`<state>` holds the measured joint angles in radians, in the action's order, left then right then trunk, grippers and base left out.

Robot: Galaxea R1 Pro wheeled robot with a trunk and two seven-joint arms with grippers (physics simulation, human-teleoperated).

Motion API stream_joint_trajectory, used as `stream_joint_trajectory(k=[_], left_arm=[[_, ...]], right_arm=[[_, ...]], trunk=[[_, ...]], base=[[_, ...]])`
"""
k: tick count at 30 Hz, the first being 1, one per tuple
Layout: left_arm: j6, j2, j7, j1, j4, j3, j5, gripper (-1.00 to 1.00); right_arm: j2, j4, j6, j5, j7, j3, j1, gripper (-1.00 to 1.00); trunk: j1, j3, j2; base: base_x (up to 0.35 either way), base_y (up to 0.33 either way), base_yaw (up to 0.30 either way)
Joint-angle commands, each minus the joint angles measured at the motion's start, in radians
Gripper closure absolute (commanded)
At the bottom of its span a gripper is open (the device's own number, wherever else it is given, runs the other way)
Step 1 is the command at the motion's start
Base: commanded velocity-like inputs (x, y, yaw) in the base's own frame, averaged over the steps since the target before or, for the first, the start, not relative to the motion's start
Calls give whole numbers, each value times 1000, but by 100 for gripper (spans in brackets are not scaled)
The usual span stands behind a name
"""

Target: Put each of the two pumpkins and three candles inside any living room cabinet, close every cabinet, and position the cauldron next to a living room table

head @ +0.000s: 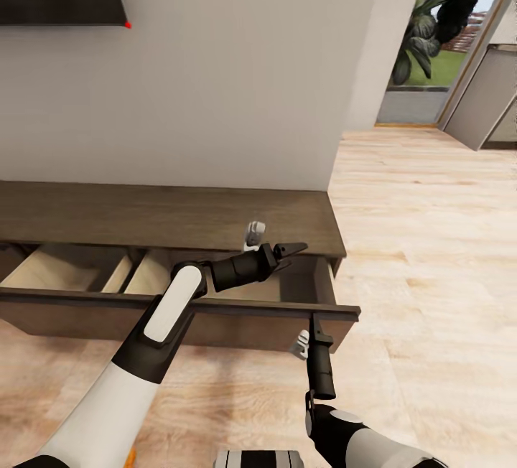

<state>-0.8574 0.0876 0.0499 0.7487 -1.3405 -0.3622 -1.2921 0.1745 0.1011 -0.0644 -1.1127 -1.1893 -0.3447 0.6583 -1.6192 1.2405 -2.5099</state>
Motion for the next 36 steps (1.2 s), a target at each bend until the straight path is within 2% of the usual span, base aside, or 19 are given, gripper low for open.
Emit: stream_joint_trajectory(k=[1,23,29,36], left_arm=[[0,0,0,0,0,0,0,-100],[0,0,1,0,0,0,-1,-100],[0,0,1,0,0,0,-1,-100],[0,0,1,0,0,0,-1,-100]], right_arm=[[0,0,5,7,5,36,0,100],[0,0,6,7,6,36,0,100],[0,0,7,7,5,36,0,100],[0,0,6,7,6,36,0,100]], trunk=[[0,0,0],[0,0,0],[0,0,0],[0,0,0]], base=[[-98,0,0],[-124,0,0],[-243,0,0],[-41,0,0]])
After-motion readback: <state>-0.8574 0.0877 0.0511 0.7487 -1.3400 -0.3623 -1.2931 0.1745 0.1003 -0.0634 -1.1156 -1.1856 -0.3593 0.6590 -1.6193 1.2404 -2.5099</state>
